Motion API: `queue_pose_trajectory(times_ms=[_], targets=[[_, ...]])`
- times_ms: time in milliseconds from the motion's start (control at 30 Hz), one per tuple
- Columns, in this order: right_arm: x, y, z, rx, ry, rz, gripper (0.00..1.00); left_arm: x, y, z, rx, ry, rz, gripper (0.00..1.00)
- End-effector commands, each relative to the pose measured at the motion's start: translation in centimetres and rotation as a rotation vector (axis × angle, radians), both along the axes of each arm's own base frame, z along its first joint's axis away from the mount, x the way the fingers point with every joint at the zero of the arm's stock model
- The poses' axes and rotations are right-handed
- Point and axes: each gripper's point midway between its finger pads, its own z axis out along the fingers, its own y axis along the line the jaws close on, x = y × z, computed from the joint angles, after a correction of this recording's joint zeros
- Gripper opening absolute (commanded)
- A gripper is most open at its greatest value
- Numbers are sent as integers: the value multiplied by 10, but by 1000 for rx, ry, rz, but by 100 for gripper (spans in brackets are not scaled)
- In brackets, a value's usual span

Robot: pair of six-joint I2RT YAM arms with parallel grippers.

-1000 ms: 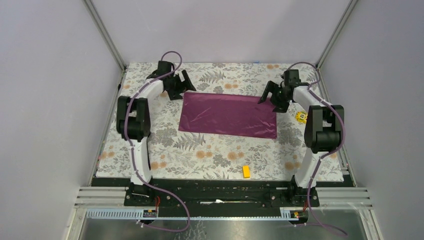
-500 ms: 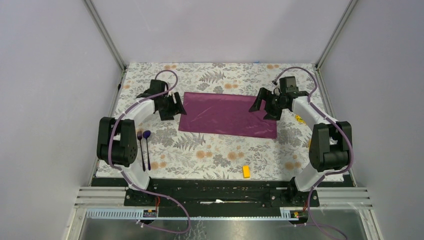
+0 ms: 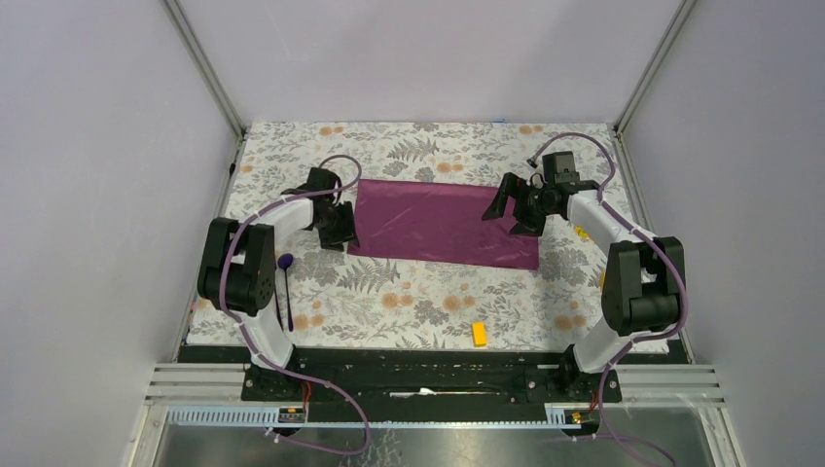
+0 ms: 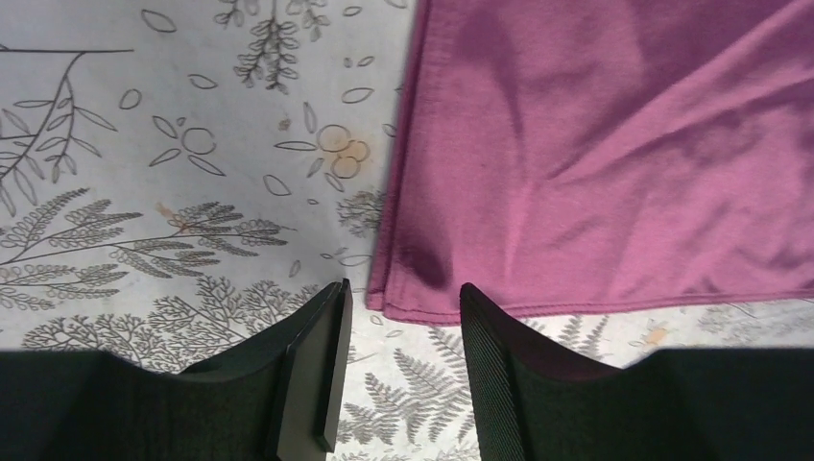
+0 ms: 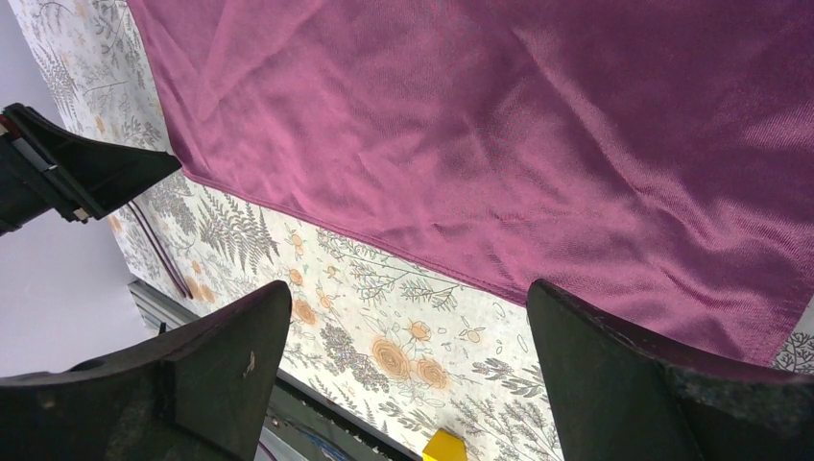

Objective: Fold the napkin into a case and place the utensils inside
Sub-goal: Smooth out the rectangle-folded napkin at the center of the board.

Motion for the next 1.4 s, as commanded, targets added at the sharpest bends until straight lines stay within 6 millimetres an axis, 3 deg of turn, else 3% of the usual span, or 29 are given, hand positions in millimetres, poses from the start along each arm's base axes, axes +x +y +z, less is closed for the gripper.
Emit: queue_pose_trajectory(times_ms=[0, 100, 300, 500, 700, 867, 933, 1067, 1267, 1367], targets=[[0, 5, 14, 9, -56, 27, 100, 12, 15, -1, 101, -14, -5, 50], [0, 4, 13, 2, -59, 28, 100, 9, 15, -7, 107, 6, -13, 49], [5, -5, 15, -51, -81, -4, 99, 1, -2, -19, 49, 60, -45, 35], [25, -65, -1, -390, -45, -136, 100, -24, -20, -19, -15, 102, -53, 25], [33, -91, -25, -472, 53, -87, 100, -50, -40, -10, -114, 106, -57, 21], [31, -107, -46, -455, 162, -21, 98, -57, -30, 7, -75, 60, -47, 19], [29, -111, -56, -473, 196, 11, 92, -56, -22, 13, -34, 32, -36, 18], [26, -112, -64, -471, 216, 42, 87, -54, -13, 12, 4, 18, -33, 20], [35, -110, -66, -464, 233, 84, 71, -49, -18, 16, -21, 2, -36, 35], [40, -112, -65, -486, 237, 71, 69, -52, -17, 14, -19, 12, -30, 39]])
